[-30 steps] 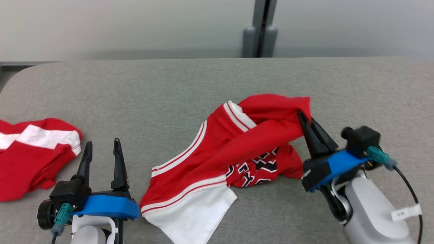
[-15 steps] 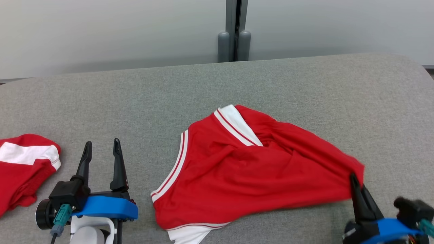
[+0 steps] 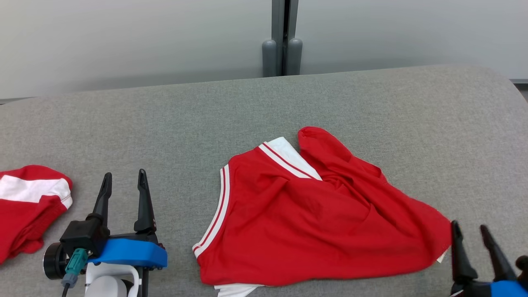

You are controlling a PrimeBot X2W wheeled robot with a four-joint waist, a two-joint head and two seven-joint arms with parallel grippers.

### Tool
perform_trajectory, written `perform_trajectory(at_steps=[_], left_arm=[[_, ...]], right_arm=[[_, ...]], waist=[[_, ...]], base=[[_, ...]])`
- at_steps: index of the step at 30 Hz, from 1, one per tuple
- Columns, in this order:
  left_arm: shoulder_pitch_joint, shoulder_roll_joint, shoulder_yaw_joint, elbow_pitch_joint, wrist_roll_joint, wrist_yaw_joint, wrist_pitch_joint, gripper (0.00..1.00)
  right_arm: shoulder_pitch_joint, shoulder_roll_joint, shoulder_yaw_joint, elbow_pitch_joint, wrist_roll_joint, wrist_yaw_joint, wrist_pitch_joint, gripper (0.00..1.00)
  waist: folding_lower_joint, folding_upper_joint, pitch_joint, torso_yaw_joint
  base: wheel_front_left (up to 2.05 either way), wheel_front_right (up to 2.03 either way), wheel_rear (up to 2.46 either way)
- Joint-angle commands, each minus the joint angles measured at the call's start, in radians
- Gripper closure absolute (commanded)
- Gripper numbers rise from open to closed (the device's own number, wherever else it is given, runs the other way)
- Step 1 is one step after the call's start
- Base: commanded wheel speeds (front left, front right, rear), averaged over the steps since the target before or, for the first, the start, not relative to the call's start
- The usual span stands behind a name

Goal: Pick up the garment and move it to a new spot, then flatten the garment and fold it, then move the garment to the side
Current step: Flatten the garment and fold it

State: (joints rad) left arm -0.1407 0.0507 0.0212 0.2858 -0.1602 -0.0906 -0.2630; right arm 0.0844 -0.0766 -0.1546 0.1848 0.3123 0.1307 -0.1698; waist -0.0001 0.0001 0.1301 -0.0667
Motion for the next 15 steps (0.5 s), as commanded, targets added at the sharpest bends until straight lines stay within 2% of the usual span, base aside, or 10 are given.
perform_trajectory(at_steps=[1, 6, 15], left_arm=[[-0.004, -0.001, 0.005, 0.000, 0.006, -0.005, -0.003, 0.00], [0.005, 0.000, 0.011, 0.000, 0.012, -0.006, -0.003, 0.00], [0.002, -0.001, 0.013, -0.003, 0.018, -0.009, -0.003, 0.00]], right_arm=[[-0.024, -0.009, -0.023, -0.024, -0.033, 0.000, -0.013, 0.00], [-0.075, -0.005, -0.047, -0.096, -0.097, 0.000, -0.034, 0.00], [-0.204, 0.012, 0.091, -0.111, -0.180, 0.000, -0.074, 0.00]], waist=[[0.0001, -0.0001, -0.003, 0.004], [0.0001, -0.0001, -0.010, 0.023], [0.0001, -0.0001, -0.017, 0.066]], base=[[0.00, 0.00, 0.00], [0.00, 0.00, 0.00], [0.00, 0.00, 0.00]])
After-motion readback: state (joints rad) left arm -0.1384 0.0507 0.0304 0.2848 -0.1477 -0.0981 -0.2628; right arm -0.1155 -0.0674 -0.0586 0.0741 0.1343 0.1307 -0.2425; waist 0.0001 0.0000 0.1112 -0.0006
